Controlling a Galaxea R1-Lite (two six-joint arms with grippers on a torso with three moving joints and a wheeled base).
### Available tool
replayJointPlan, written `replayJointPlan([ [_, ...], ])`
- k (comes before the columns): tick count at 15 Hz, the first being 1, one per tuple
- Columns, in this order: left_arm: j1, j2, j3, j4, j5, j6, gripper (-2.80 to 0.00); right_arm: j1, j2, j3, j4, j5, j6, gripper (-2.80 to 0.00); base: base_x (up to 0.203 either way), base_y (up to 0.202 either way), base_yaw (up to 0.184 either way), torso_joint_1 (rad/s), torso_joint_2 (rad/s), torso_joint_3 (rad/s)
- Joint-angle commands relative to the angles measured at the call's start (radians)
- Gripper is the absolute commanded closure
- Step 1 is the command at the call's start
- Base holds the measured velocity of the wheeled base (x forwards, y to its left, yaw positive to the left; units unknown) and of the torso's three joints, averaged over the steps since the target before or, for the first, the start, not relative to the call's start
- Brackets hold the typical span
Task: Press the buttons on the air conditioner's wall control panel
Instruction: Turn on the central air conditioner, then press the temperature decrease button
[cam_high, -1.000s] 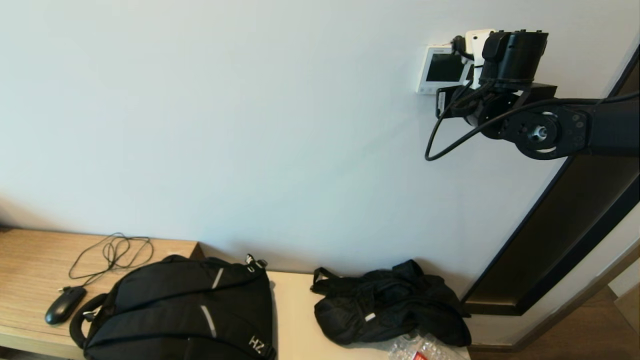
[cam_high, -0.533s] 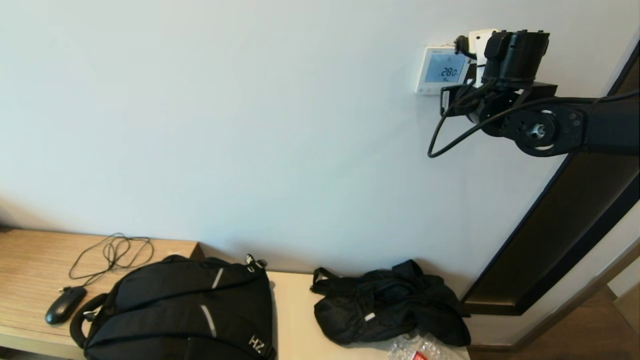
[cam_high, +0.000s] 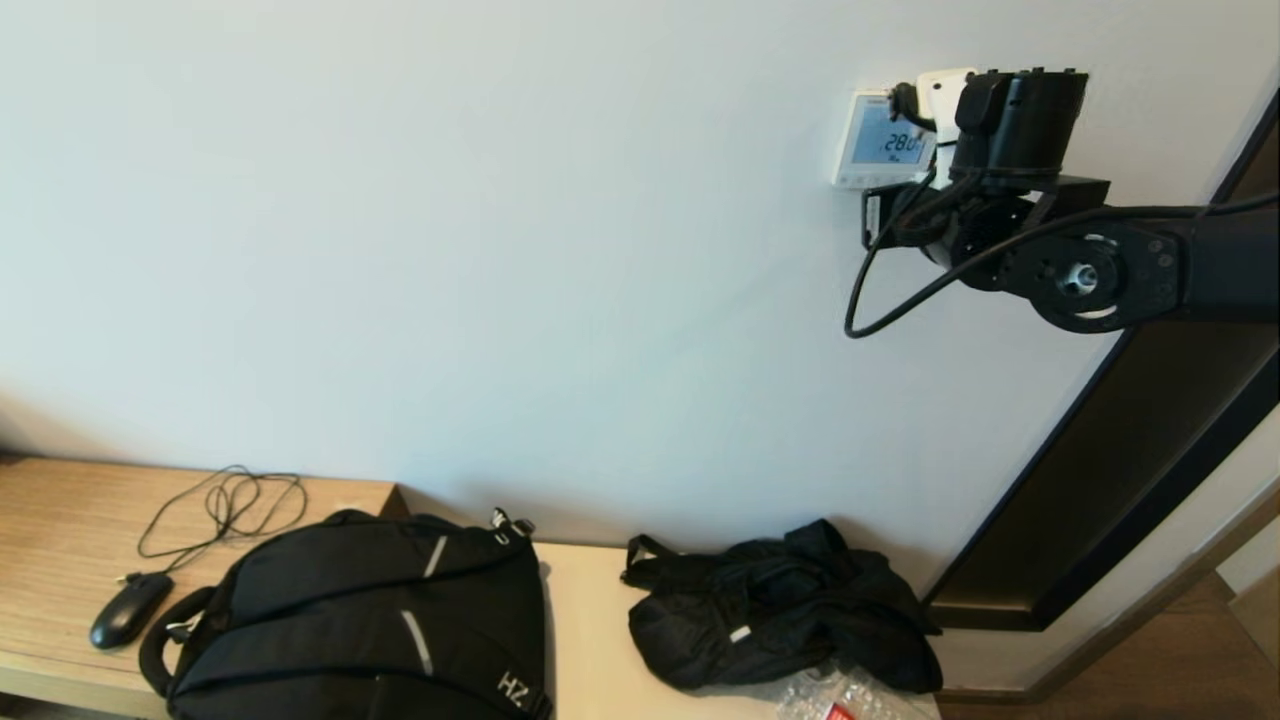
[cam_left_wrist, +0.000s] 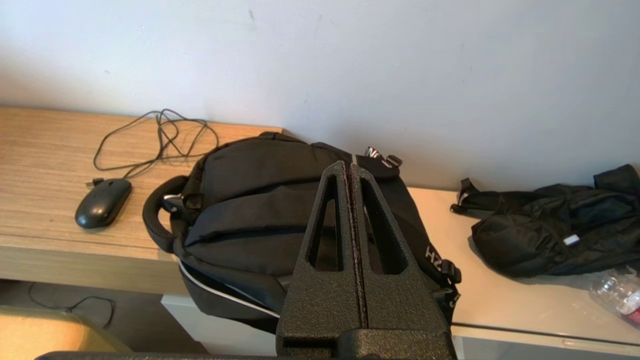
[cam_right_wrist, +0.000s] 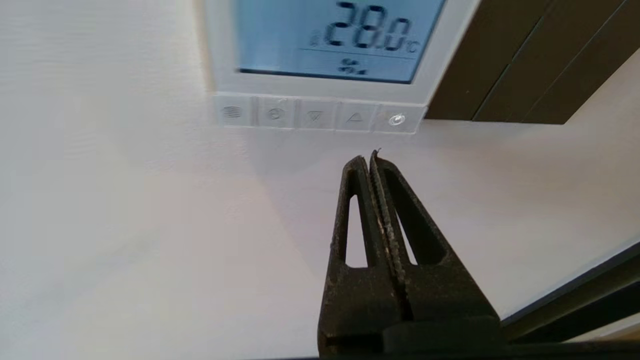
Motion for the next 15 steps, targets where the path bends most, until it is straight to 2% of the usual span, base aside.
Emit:
replayJointPlan([
  [1, 0.0, 0.0, 0.0, 0.0, 0.0, 0.0, 0.0, 0.048, -0.026, 0.006, -0.003, -0.028, -0.006, 0.0, 0.0, 0.0, 0.0, 0.0, 0.0, 0.0],
  [6, 0.0, 0.0, 0.0, 0.0, 0.0, -0.001, 0.0, 0.064, 0.005, -0.04, 0.004, -0.033, -0.011, 0.0, 0.0, 0.0, 0.0, 0.0, 0.0, 0.0],
  [15, 0.0, 0.0, 0.0, 0.0, 0.0, 0.0, 0.0, 0.049, 0.023, -0.046, 0.0, -0.033, -0.021, 0.0, 0.0, 0.0, 0.0, 0.0, 0.0, 0.0],
])
